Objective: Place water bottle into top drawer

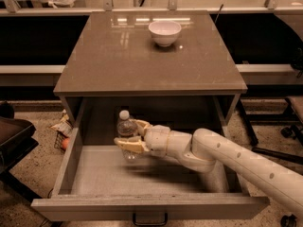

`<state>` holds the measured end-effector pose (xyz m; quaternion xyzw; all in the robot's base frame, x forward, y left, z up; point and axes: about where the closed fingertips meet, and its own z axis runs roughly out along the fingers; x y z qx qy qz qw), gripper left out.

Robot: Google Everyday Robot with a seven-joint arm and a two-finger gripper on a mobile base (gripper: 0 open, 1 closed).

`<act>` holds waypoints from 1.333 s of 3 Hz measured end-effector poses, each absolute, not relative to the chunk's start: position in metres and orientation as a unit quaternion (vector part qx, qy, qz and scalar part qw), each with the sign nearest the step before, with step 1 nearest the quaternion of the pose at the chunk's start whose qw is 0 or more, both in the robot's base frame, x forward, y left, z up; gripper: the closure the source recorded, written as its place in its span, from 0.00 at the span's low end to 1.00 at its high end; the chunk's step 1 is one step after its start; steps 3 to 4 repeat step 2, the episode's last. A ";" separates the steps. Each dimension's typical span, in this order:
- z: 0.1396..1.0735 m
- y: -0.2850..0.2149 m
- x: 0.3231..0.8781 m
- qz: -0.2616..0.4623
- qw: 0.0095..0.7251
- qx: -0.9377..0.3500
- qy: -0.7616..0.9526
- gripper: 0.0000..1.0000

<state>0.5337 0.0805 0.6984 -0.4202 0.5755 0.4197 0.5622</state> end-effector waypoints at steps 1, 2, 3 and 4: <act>0.699 0.082 0.533 0.421 0.562 -0.421 0.575 0.00; 0.699 0.082 0.533 0.421 0.562 -0.421 0.575 0.00; 0.699 0.082 0.533 0.421 0.562 -0.421 0.575 0.00; 0.699 0.082 0.533 0.421 0.562 -0.421 0.575 0.00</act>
Offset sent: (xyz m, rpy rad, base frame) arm -0.0005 0.0014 0.0005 0.0005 -0.0005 0.0027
